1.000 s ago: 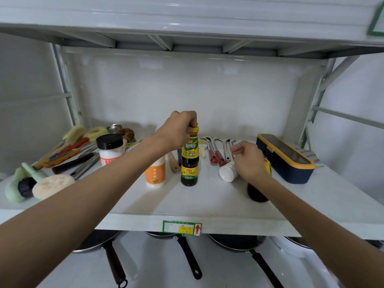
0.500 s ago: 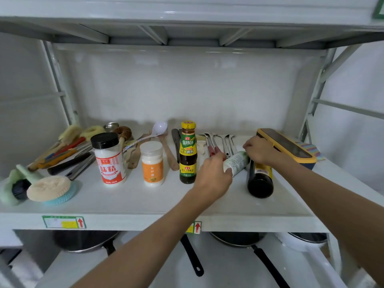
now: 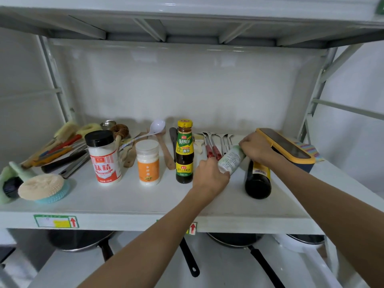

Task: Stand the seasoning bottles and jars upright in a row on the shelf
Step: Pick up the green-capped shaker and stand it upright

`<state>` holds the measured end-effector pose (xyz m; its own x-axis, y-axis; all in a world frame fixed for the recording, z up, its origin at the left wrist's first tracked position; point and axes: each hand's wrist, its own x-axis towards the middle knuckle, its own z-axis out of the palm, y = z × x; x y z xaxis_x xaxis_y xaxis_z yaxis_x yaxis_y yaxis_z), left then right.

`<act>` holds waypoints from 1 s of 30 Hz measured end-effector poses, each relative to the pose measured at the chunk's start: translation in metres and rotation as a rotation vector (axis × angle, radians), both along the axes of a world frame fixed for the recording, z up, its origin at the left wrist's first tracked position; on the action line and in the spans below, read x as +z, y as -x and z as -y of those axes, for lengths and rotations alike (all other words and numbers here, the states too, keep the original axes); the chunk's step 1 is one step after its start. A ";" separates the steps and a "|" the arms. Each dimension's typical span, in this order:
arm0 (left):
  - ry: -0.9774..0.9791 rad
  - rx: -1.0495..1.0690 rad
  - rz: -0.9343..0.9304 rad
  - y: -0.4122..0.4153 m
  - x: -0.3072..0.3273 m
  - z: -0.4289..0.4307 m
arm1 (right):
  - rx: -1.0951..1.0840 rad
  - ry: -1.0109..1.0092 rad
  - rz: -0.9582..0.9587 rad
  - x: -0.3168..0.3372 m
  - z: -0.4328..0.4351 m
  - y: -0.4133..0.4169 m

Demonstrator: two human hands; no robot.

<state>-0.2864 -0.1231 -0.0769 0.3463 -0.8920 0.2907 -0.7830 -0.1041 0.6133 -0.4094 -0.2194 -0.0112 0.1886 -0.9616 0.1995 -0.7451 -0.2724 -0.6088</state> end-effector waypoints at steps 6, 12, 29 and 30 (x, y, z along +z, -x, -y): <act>0.032 0.012 -0.110 -0.004 -0.001 -0.007 | 0.092 0.083 0.016 0.012 -0.025 -0.006; -0.013 0.023 -0.149 0.004 -0.011 -0.015 | 0.244 0.268 -0.018 0.019 -0.066 -0.015; 0.092 -0.015 -0.343 0.013 -0.019 -0.014 | 0.431 0.219 -0.233 0.030 -0.067 0.001; 0.097 -0.015 -0.354 0.013 -0.020 -0.014 | 0.425 0.230 -0.251 0.032 -0.066 0.000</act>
